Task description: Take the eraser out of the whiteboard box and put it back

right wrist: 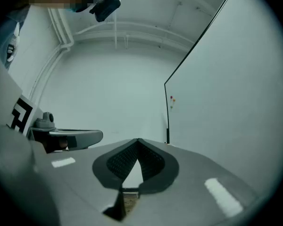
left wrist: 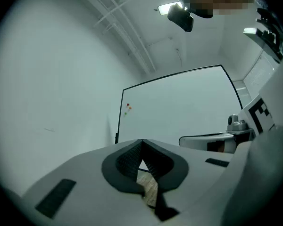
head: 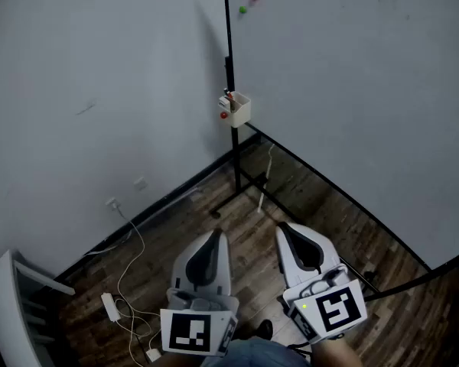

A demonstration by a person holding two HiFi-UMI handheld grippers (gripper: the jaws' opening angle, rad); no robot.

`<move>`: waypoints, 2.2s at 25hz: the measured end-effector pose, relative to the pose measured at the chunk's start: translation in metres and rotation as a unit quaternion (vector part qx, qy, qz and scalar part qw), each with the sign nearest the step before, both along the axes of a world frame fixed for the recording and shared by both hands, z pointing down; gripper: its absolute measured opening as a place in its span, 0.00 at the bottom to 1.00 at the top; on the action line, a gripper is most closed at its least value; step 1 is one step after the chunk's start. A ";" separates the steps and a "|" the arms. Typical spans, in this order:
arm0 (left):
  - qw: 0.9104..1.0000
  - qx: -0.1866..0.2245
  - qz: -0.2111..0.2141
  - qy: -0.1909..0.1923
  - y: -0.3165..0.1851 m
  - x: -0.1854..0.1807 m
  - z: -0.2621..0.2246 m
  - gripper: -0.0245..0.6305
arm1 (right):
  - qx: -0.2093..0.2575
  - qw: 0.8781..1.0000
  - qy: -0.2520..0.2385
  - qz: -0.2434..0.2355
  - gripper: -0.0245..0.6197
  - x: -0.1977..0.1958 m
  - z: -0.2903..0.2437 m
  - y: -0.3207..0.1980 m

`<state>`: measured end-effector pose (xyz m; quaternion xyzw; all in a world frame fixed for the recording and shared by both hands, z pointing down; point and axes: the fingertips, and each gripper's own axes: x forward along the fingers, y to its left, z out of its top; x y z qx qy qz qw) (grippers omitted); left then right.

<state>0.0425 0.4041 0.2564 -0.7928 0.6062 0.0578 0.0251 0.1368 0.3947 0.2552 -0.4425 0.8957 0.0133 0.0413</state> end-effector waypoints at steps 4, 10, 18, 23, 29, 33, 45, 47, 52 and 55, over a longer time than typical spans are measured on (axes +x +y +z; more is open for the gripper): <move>1.000 -0.001 -0.002 -0.002 -0.001 0.011 0.002 0.05 | -0.010 1.000 0.015 0.007 0.04 0.015 0.012 -0.002; 1.000 -0.003 -0.007 0.001 -0.009 0.030 0.004 0.05 | -0.010 1.000 0.012 -0.004 0.04 0.035 0.015 -0.012; 1.000 -0.017 -0.012 0.001 -0.020 0.051 0.015 0.05 | -0.017 0.999 0.004 -0.032 0.04 0.049 0.022 -0.024; 0.999 -0.025 -0.025 0.004 -0.036 0.044 0.022 0.05 | -0.029 0.999 0.006 -0.038 0.04 0.044 0.030 -0.041; 0.999 -0.028 -0.032 0.006 -0.073 0.022 0.037 0.05 | -0.031 0.999 0.009 -0.026 0.04 0.030 0.038 -0.080; 0.999 -0.029 -0.028 0.015 -0.109 -0.002 0.037 0.05 | -0.037 0.999 0.008 -0.021 0.04 0.005 0.041 -0.115; 1.000 -0.014 -0.008 0.027 -0.219 -0.076 0.026 0.05 | -0.025 0.999 0.019 -0.002 0.04 -0.069 0.029 -0.222; 1.000 -0.013 0.001 0.028 -0.233 -0.083 0.026 0.05 | -0.024 0.999 0.023 0.004 0.04 -0.076 0.028 -0.235; 0.999 -0.019 0.012 0.036 -0.260 -0.095 0.029 0.05 | -0.024 0.999 0.037 0.012 0.04 -0.089 0.028 -0.258; 0.999 -0.022 0.018 0.038 -0.271 -0.097 0.032 0.05 | -0.023 0.999 0.029 0.014 0.04 -0.093 0.024 -0.269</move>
